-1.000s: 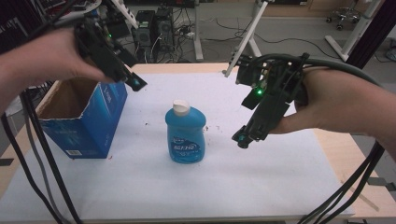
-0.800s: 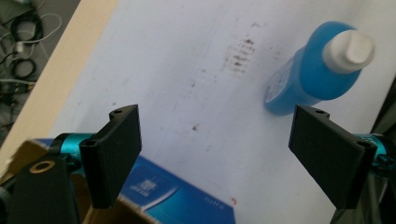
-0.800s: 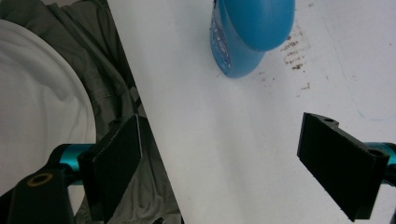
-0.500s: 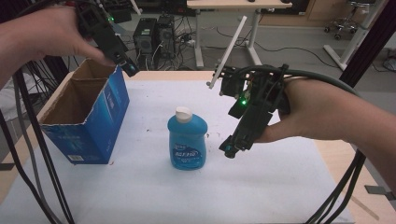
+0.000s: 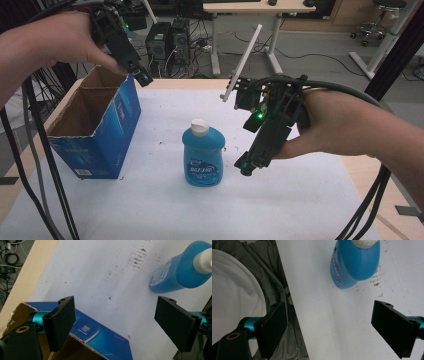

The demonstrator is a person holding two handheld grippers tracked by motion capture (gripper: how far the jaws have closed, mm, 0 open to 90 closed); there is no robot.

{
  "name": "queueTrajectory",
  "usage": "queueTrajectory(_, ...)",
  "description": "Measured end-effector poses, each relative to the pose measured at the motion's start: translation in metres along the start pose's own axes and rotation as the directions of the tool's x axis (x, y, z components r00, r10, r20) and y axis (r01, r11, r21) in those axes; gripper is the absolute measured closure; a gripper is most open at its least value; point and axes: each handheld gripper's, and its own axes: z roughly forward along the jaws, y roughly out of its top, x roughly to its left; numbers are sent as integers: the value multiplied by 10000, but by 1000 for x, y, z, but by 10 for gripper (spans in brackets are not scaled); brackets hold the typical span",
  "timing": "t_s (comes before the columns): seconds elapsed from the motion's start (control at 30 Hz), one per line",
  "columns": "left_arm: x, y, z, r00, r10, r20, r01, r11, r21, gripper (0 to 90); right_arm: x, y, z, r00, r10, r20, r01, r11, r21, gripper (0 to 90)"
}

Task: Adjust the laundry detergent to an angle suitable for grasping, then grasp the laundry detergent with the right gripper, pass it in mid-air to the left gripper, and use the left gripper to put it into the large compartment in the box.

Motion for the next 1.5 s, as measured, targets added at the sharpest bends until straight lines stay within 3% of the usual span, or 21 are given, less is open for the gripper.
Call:
queueTrajectory(0.37,-6,2,0,9992,349,170,-350,9994,57,174,0,1,-1,10000,-30,64,29,10000,52,132)
queueTrajectory(0.57,-6,1,0,9990,426,146,-426,9991,-4,174,-4,-2,-4,10000,-37,-12,36,9998,-188,132)
queueTrajectory(0.77,-3,-1,-1,9989,442,165,-439,9989,-153,173,-17,-12,-9,9999,-76,-72,71,9978,-666,132)
queueTrajectory(0.87,-3,-2,-1,9987,472,166,-469,9988,-168,174,-26,-19,-11,9997,-256,-23,252,9942,-1046,132)
queueTrajectory(1.07,-4,-3,-3,9985,508,220,-502,9984,-266,174,-48,-34,-6,9973,-717,-144,673,9773,-2007,132)
queueTrajectory(1.5,-5,-6,-6,9985,523,179,-520,9984,-212,174,-73,-40,30,9924,-984,-736,749,9593,-2724,132)
